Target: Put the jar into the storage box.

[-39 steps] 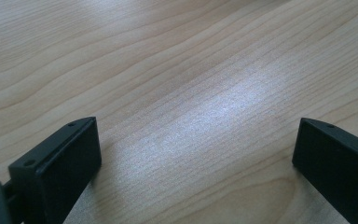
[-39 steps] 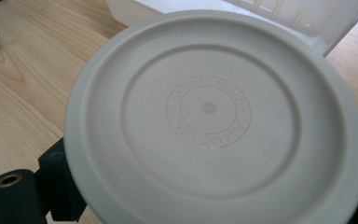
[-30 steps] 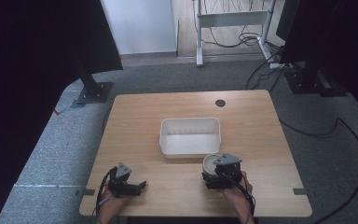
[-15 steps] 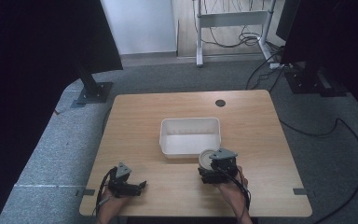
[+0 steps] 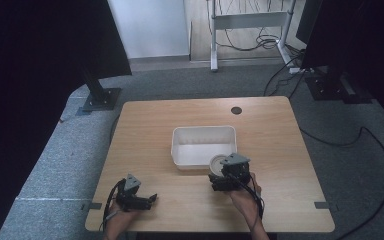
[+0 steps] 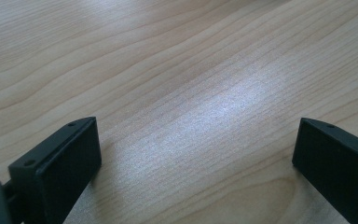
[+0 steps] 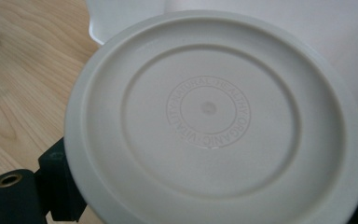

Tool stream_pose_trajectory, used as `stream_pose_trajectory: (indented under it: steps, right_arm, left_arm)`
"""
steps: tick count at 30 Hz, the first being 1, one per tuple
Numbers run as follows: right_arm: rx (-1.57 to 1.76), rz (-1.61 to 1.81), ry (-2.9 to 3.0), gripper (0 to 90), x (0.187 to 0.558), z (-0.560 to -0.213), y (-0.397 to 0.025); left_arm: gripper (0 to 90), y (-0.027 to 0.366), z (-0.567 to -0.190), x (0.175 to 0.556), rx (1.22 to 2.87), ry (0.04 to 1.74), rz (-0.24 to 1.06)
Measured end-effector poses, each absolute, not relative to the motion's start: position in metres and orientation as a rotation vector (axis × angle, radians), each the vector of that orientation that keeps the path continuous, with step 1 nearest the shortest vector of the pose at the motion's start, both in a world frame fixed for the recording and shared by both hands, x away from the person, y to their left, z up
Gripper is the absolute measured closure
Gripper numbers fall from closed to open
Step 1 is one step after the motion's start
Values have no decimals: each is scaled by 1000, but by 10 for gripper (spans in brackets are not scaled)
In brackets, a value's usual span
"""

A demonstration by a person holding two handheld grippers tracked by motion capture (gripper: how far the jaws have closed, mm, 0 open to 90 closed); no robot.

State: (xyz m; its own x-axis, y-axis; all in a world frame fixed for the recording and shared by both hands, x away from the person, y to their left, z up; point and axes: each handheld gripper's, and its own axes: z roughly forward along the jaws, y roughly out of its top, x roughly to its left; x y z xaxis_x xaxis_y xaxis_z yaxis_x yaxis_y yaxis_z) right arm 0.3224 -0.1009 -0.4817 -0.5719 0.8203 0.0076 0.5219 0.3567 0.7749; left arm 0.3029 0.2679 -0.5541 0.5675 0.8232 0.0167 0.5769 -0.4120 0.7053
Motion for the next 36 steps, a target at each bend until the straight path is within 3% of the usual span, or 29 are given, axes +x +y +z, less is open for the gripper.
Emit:
stream_pose_trajectory:
  steps: [36]
  right_arm:
    - [1201, 1077, 2183, 92, 368, -472, -68]
  left_arm:
    - [6, 268, -554, 303, 2141, 1114, 481]
